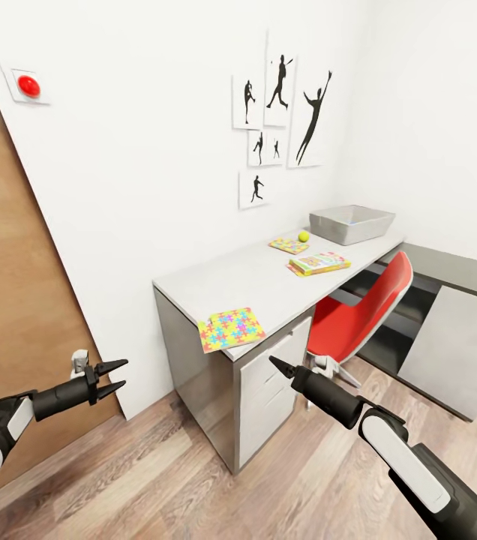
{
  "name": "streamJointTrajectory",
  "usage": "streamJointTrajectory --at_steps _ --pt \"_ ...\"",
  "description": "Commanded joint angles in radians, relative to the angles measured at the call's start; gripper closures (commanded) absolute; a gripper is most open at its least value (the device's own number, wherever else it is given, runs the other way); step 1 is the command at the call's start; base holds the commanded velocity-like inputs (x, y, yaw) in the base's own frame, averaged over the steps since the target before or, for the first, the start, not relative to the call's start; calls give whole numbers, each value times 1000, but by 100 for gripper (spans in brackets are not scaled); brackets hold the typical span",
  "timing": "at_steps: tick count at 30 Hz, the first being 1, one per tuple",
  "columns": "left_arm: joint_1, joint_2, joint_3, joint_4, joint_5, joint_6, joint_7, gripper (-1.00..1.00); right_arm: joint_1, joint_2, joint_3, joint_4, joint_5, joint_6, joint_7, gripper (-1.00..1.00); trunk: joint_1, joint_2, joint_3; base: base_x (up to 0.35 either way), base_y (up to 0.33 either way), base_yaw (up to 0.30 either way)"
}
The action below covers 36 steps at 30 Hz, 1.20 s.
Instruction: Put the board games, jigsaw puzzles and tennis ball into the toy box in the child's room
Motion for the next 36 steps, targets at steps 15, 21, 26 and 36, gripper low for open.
streamJointTrajectory --at_steps 15,21,26,36 --pt "0 -2 4 1 0 7 -2 -100 -1 0 1 0 -6 1 1 -100 0 0 -1 17 -36 0" --pt "0 -2 4 1 0 8 -2 -100 0 0 2 0 -6 0 1 -100 0 0 -1 111 -72 0" --pt "0 -1 4 2 1 8 -2 -100 0 0 2 0 -6 0 1 -100 0 0 -1 130 -156 0" --pt "1 -2 5 3 1 8 -3 -100 0 0 2 0 -6 0 1 -100 0 0 -1 55 -89 0"
